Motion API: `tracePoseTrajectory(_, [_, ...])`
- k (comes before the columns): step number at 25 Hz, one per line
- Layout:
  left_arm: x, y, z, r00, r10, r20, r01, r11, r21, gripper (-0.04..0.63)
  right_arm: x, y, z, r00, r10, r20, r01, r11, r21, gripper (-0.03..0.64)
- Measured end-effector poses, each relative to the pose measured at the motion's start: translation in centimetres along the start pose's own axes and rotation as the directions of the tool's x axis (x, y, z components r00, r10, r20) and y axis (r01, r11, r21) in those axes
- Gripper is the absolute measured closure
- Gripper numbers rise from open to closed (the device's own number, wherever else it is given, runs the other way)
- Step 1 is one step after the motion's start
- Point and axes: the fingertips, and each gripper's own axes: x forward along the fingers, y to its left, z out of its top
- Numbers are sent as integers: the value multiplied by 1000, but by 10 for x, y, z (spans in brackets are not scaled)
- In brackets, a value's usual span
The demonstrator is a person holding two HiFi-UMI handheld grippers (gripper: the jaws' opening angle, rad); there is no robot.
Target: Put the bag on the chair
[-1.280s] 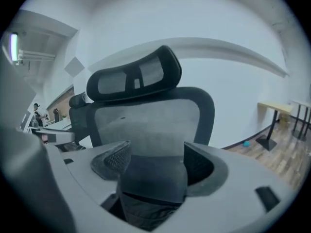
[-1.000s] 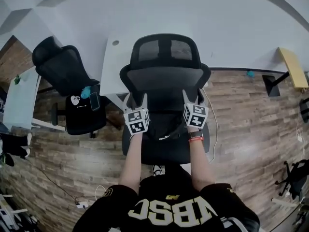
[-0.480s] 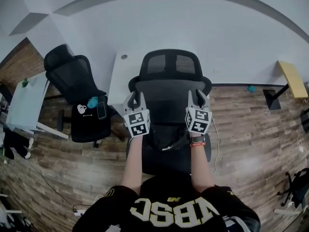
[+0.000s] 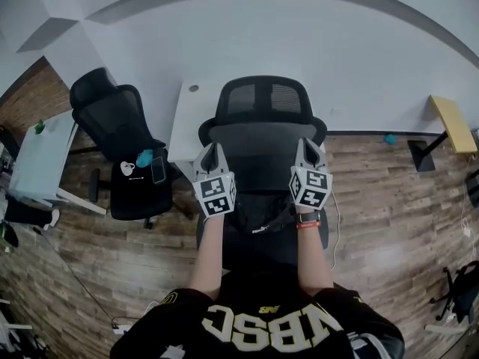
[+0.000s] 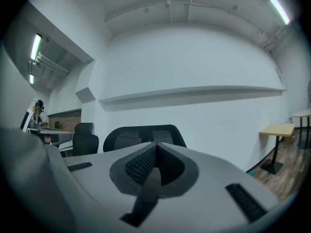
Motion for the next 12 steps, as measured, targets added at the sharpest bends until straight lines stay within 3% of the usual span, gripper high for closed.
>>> tracePoseTrajectory(12, [-10, -16, 4, 999, -47, 25, 48, 998, -45, 581, -9, 0, -3, 1000, 28, -8, -28, 1000, 3, 607])
